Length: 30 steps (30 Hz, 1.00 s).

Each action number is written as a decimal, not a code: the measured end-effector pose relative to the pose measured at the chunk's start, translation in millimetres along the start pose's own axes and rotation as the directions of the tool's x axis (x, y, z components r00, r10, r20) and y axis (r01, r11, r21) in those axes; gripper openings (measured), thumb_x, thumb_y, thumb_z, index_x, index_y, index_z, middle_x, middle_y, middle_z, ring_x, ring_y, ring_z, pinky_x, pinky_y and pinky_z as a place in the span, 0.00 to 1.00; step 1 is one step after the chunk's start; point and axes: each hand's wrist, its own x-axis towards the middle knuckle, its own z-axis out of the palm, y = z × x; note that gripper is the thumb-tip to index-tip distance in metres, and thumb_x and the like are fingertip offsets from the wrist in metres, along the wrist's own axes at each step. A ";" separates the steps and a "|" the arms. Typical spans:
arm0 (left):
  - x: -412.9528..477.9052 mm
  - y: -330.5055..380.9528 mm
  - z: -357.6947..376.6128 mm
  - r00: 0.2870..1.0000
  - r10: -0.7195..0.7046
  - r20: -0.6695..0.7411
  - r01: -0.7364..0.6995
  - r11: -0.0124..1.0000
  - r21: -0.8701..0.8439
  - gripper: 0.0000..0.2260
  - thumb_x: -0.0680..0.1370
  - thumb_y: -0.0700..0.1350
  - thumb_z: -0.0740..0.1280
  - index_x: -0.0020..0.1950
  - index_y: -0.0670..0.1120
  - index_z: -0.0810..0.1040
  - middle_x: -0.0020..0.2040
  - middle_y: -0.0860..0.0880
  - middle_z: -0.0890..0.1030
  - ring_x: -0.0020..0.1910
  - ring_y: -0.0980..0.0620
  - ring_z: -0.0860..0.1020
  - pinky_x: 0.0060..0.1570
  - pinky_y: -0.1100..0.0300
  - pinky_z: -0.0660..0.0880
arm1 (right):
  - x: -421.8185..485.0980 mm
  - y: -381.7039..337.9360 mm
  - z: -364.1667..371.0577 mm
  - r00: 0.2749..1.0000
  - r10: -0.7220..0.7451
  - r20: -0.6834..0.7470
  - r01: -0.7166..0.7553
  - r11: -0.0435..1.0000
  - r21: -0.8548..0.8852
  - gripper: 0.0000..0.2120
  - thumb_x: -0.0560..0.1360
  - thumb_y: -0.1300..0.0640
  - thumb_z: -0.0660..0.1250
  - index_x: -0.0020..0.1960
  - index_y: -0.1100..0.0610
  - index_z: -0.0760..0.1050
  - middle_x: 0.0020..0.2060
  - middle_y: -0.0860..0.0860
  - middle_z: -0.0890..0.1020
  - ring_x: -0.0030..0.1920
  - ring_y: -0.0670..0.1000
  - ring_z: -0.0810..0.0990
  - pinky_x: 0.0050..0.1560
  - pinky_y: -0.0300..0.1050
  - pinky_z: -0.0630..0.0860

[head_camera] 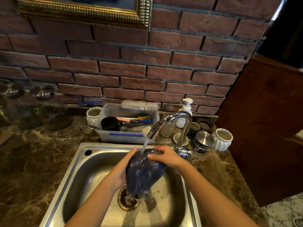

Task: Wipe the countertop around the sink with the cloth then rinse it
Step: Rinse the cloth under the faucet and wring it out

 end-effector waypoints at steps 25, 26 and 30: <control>-9.3 -2.1 -12.9 0.992 0.117 0.038 -0.116 0.993 -0.029 0.12 0.79 0.38 0.63 0.62 0.44 0.75 0.56 0.41 0.81 0.55 0.43 0.79 0.45 0.49 0.76 | 8.9 35.7 17.6 0.913 0.366 -0.178 -0.126 0.671 0.731 0.10 0.78 0.60 0.67 0.57 0.63 0.77 0.49 0.62 0.83 0.53 0.60 0.82 0.56 0.56 0.78; -11.0 -2.5 -15.0 0.991 0.124 0.048 -0.123 0.992 -0.025 0.12 0.79 0.36 0.63 0.61 0.45 0.76 0.56 0.41 0.82 0.55 0.43 0.80 0.45 0.49 0.76 | 10.7 37.4 16.4 0.904 0.356 -0.236 -0.062 0.656 0.752 0.10 0.77 0.63 0.67 0.58 0.62 0.76 0.50 0.62 0.82 0.54 0.62 0.81 0.58 0.58 0.77; -14.1 -2.0 -22.8 0.985 0.156 0.067 -0.154 0.987 -0.043 0.14 0.78 0.33 0.62 0.60 0.46 0.76 0.59 0.41 0.80 0.59 0.42 0.78 0.49 0.48 0.76 | 13.7 44.1 21.2 0.936 0.305 -0.177 -0.028 0.563 0.826 0.08 0.79 0.58 0.65 0.57 0.60 0.76 0.50 0.62 0.83 0.53 0.61 0.82 0.57 0.57 0.78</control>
